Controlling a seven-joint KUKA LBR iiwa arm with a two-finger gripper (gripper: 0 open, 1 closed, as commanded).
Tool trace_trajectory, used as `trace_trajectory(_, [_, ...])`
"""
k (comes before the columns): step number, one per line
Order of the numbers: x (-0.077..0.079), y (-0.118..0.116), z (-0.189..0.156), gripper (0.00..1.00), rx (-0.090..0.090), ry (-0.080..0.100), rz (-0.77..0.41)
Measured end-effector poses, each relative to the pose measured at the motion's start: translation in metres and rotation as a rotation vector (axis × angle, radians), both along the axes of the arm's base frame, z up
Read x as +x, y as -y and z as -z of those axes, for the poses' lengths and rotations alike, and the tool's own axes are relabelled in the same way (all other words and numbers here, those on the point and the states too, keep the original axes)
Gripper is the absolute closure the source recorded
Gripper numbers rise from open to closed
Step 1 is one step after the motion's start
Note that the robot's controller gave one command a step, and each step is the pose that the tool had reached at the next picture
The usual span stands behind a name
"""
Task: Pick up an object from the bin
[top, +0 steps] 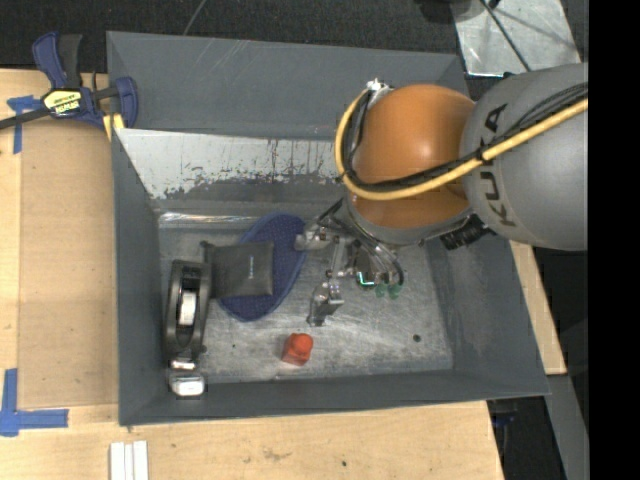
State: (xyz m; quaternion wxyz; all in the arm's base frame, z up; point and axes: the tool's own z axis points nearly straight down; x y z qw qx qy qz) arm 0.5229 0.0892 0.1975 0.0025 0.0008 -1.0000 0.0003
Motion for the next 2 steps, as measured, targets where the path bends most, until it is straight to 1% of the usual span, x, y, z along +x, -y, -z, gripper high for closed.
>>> trace_trajectory(1, [0.021, -0.099, 0.124, 0.00, 0.004, 0.019, -0.192])
trace_trajectory(2, [0.047, -0.055, 0.096, 0.00, 0.000, 0.012, -0.010])
